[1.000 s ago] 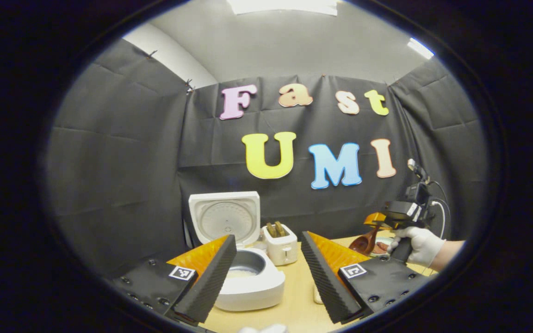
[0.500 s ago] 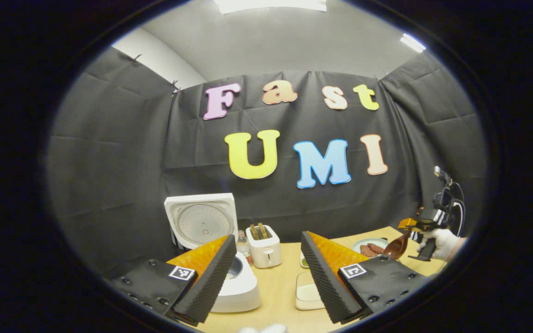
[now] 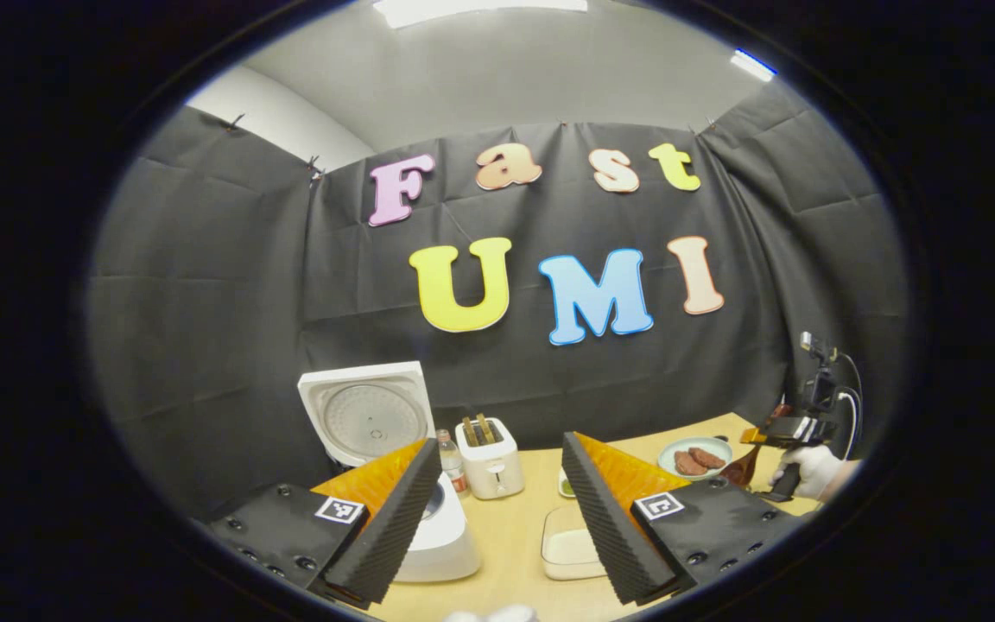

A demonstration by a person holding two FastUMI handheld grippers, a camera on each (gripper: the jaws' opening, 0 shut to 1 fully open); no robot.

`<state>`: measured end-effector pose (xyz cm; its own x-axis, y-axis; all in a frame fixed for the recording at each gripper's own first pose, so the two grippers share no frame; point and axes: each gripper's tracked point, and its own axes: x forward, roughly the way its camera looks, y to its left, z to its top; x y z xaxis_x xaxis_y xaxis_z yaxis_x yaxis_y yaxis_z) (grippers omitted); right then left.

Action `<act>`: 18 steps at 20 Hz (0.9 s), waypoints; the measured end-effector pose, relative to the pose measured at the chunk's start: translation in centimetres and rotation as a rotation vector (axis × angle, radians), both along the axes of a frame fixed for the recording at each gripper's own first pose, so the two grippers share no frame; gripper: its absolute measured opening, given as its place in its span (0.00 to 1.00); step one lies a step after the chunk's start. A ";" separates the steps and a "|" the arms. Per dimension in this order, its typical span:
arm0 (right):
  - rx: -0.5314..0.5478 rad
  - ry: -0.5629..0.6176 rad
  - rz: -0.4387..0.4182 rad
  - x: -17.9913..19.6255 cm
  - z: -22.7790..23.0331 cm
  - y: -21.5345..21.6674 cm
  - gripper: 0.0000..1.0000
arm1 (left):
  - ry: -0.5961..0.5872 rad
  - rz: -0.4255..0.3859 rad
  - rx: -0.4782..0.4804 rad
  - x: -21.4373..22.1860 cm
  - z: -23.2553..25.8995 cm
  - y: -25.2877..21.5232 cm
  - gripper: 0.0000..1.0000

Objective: Close the left gripper, press the button to open the rice cooker; take a wooden spoon from the chopstick holder with the right hand, scoop a spoonful of rice and pour it into the rice cooker, then put the wooden spoon back into the chopstick holder.

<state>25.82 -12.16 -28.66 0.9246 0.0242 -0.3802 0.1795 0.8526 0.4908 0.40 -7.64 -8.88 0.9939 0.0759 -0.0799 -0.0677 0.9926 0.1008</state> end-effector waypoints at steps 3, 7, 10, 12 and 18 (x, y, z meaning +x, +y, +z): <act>-0.033 0.023 0.003 0.2 -1.9 0.0 0.21 | 0.010 0.006 0.013 -0.3 -0.3 -0.5 0.99; -0.036 0.074 0.014 -0.5 -4.6 0.6 0.16 | 0.029 0.018 0.030 -0.9 -0.8 -0.6 0.99; -0.027 0.066 0.002 -0.1 -5.2 0.5 0.17 | 0.036 0.020 0.044 -1.1 -0.8 -0.7 0.99; -0.034 0.080 -0.016 -0.6 -5.5 -0.3 0.16 | 0.039 0.020 0.049 -1.3 -0.8 -0.7 0.99; -0.076 0.099 -0.013 -1.6 -4.5 -0.6 0.43 | 0.021 0.011 0.055 -1.4 0.3 -0.4 0.96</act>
<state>24.19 -12.80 -33.11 0.8824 -0.0197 -0.4701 0.2350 0.8840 0.4041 -1.00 -8.01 -8.56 0.9912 0.0912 -0.0959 -0.0755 0.9848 0.1562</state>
